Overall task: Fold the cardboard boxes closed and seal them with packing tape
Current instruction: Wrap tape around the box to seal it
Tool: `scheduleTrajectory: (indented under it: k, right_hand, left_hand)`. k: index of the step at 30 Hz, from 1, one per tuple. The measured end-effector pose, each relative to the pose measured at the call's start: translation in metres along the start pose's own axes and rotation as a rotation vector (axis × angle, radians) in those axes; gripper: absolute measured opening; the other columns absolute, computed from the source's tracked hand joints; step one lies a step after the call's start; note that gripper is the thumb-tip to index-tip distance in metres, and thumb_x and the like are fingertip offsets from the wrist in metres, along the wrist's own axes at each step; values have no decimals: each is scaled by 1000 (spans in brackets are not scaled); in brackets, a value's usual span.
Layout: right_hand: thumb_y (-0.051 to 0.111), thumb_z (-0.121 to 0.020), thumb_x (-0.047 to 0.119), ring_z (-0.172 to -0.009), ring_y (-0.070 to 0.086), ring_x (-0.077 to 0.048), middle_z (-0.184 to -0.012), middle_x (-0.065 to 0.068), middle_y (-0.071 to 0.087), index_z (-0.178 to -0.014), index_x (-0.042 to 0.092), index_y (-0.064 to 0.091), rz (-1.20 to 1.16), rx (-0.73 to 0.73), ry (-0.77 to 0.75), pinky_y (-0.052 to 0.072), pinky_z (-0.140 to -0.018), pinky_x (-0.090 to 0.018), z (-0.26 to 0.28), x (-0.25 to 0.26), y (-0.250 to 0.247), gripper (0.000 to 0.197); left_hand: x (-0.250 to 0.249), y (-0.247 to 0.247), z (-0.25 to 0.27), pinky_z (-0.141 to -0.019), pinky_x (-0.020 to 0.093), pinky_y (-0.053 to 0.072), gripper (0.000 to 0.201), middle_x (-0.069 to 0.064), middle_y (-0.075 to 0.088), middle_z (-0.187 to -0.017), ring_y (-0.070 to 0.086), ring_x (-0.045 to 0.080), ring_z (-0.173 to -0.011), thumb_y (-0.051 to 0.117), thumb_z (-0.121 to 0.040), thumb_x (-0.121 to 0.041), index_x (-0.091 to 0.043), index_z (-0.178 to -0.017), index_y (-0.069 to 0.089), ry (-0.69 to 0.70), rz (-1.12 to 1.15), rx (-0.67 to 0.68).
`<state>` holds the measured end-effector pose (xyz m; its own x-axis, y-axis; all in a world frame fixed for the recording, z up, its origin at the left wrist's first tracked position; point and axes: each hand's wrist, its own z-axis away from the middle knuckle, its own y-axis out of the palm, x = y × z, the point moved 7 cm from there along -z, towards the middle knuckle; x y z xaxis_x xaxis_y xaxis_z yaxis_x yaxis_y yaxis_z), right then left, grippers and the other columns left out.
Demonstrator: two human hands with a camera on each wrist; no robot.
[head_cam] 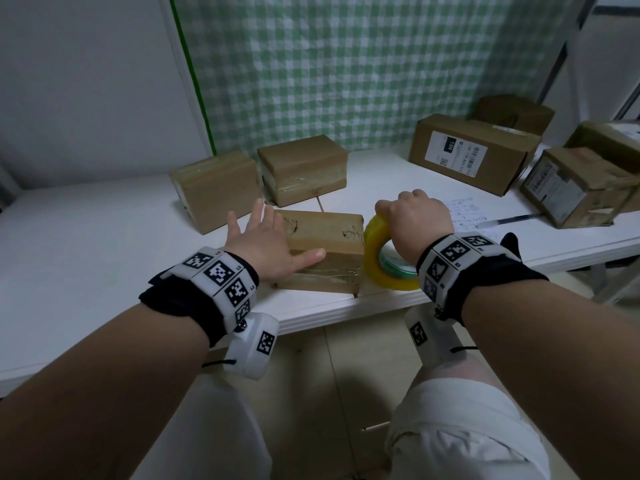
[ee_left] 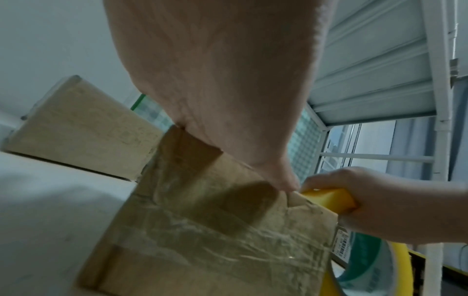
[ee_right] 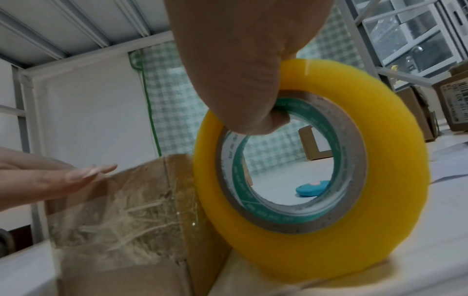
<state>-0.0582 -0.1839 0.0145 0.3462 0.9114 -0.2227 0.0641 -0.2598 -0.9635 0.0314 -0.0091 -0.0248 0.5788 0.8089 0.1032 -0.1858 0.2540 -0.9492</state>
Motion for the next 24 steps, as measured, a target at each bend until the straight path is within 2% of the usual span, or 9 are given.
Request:
scheduleTrajectory:
  k: [6,13,21,24]
  right_hand:
    - [39,-90,0,-112,46,-29,-113,-11,53,-125,17,47,-3,11,-12,33,-73,-33,0,-1,0,40]
    - [40,-91,4,-113,47,-29,-116,-11,53,-126,17,47,-1,-6,-27,34,-75,-32,0,-1,1,37]
    - [39,-92,6,-112,48,-29,-115,-12,54,-123,17,49,-9,-49,-41,38,-78,-34,1,-3,3,35]
    - [40,-92,6,-111,48,-29,-115,-12,54,-124,17,50,-11,-60,-43,39,-79,-34,1,-3,4,34]
  left_hand:
    - [-27,-2,-2,-112,57,-12,113,8,-16,-158,-26,22,-142,14,-72,-86,-7,-150,-6,52,13,21]
    - [-72,-4,0,-112,59,-11,107,5,-20,-157,-26,22,-142,20,-76,-83,-11,-150,-8,213,25,32]
    - [-97,-7,-1,-109,65,-12,97,-5,-24,-156,-25,21,-142,34,-82,-73,-23,-150,-14,346,21,74]
    - [-98,-7,-3,-108,66,-10,97,-7,-26,-155,-26,23,-142,40,-83,-71,-27,-149,-15,352,27,101]
